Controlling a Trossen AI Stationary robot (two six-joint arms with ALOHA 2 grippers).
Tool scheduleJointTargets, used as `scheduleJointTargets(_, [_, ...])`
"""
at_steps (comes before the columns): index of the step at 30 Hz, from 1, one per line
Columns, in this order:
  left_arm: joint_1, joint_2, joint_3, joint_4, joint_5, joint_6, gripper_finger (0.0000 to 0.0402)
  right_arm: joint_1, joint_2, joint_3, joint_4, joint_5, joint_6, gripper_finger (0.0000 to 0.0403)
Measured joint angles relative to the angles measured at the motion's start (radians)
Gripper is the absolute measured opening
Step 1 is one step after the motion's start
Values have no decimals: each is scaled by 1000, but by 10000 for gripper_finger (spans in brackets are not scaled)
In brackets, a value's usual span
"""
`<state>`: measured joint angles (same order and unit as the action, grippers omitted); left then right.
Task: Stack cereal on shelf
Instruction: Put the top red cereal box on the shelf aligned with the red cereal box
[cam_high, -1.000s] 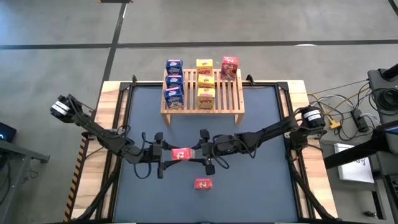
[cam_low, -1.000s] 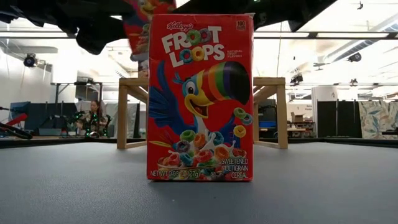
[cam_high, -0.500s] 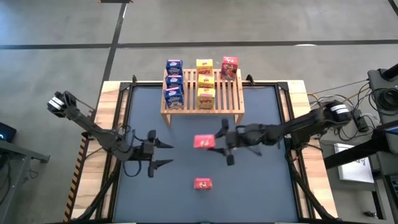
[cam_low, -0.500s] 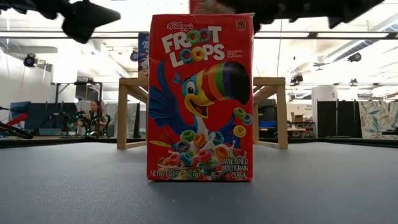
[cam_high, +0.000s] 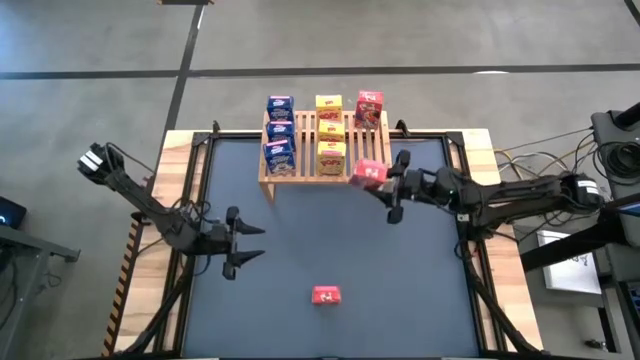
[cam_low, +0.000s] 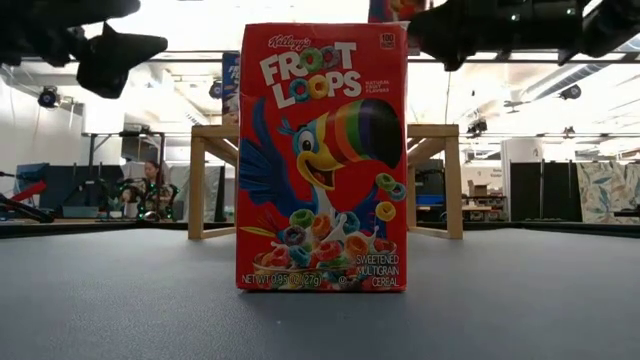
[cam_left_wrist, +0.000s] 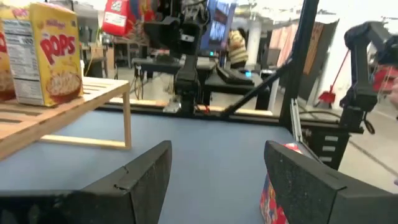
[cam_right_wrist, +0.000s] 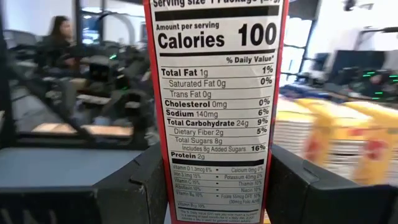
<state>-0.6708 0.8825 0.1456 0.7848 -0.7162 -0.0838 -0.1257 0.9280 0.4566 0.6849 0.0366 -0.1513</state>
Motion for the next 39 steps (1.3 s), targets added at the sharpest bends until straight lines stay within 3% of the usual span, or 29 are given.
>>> scheduleJointTargets(8, [0,0,-93,171,8,27,240,-218,12,14,0,-163,39,187])
scheduleJointTargets(15, [0,0,-98,177,28,21,240,-424,49,23,0,-405,88,187])
scheduleJointTargets(21, [0,2,-98,180,28,22,240,-547,93,23,8,-446,79,187])
scheduleJointTargets(27, [0,2,-98,181,28,21,240,-676,174,23,11,-636,75,187])
scheduleJointTargets(33, [0,2,-98,181,28,20,240,-772,280,25,101,-798,99,187])
scheduleJointTargets(39, [0,2,-98,180,28,19,240,-792,374,25,185,-839,97,187])
